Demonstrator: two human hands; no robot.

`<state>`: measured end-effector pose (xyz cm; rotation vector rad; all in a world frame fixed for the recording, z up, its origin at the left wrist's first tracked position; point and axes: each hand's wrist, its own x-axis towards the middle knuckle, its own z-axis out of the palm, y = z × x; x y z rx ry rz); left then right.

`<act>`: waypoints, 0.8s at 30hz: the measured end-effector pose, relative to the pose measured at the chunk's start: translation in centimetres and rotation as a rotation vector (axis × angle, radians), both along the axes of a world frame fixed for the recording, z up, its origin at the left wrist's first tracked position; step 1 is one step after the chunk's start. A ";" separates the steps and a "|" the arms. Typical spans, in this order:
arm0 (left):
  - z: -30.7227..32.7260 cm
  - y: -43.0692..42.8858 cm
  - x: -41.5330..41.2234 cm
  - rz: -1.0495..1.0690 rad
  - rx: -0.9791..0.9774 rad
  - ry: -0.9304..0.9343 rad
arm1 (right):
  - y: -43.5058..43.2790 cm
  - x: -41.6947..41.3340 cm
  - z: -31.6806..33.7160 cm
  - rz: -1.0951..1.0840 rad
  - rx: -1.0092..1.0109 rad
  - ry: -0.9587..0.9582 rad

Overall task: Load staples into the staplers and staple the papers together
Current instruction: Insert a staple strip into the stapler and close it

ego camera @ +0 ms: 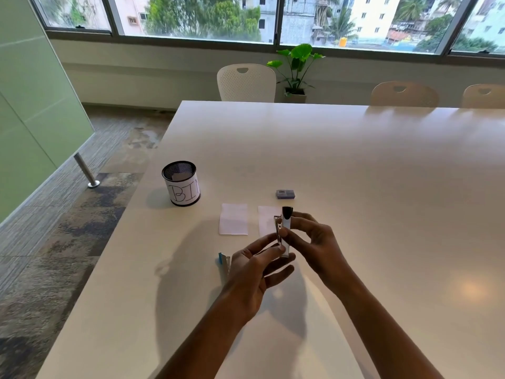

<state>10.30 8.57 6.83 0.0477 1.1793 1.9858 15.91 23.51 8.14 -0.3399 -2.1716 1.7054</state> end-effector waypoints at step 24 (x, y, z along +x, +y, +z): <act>-0.3 0.1 1.3 0.028 -0.150 0.245 | -1.8 -2.4 -0.2 -0.208 -0.564 -0.148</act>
